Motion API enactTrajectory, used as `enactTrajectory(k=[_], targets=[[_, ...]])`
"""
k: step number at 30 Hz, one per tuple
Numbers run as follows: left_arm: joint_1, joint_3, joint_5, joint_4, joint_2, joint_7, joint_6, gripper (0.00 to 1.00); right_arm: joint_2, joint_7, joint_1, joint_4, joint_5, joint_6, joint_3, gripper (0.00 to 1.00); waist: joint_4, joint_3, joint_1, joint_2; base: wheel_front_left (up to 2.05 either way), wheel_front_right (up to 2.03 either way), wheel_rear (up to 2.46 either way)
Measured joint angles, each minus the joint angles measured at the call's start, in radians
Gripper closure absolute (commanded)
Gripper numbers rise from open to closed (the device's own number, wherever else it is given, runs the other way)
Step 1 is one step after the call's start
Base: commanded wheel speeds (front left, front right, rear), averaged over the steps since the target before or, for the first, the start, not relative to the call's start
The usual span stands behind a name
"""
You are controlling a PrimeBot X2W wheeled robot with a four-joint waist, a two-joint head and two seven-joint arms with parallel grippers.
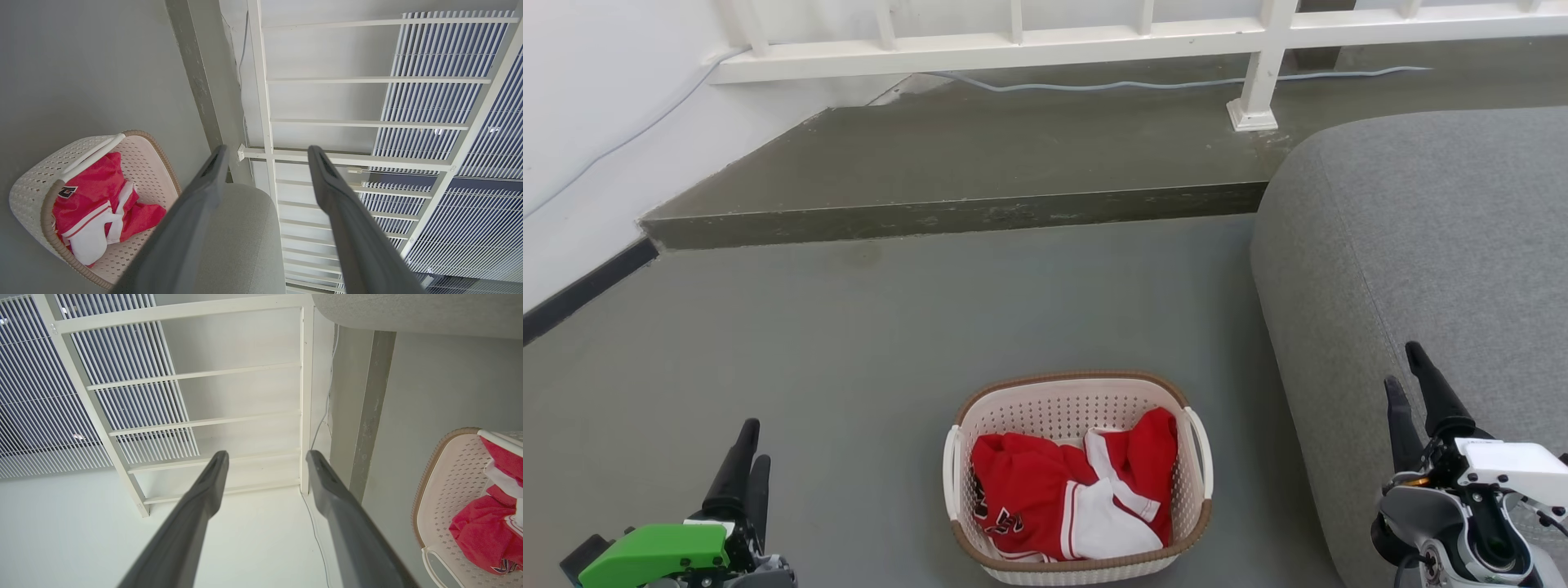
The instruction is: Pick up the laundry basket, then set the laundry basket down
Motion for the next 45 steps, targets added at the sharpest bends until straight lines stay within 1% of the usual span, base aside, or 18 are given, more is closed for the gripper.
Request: enactTrajectory(k=[8,11,21,26,29,40,45], targets=[[0.000,-0.005,0.002,-0.014,0.000,-0.022,0.000,0.00,0.000,-0.016,-0.001,-0.018,-0.001,0.000,0.014,0.00,0.001,0.000,0.0001,0.0000,0.00,0.00,0.00],[0.000,-0.008,0.009,-0.020,0.001,-0.032,0.000,0.00,-0.001,-0.025,-0.001,-0.028,-0.021,0.000,0.024,0.00,0.001,0.001,0.0001,0.0000,0.00,0.00,0.00],[-0.003,-0.026,0.073,-0.047,0.010,-0.067,0.000,0.00,-0.014,-0.063,-0.011,-0.054,-0.078,0.000,0.063,0.00,0.002,0.002,0.0001,0.0000,0.00,0.00,0.00],[-0.003,-0.045,0.126,-0.052,0.023,-0.084,0.000,0.00,-0.021,-0.079,-0.012,-0.066,-0.110,0.000,0.086,0.00,0.002,0.003,0.0001,0.0000,0.00,0.00,0.00],[-0.004,-0.049,0.139,-0.055,0.029,-0.088,0.000,0.00,-0.024,-0.087,-0.013,-0.069,-0.129,0.000,0.098,0.00,0.002,0.004,0.0000,0.0000,0.00,0.00,0.00],[-0.014,-0.081,0.283,-0.077,0.057,-0.128,0.000,0.00,-0.063,-0.123,-0.034,-0.078,-0.264,0.000,0.162,0.00,0.001,0.010,0.0001,0.0000,0.00,0.00,0.00],[-0.021,-0.081,0.379,-0.084,0.067,-0.144,0.000,0.00,-0.074,-0.141,-0.038,-0.078,-0.327,0.000,0.194,0.00,0.000,0.011,0.0001,0.0000,0.00,0.00,0.00]])
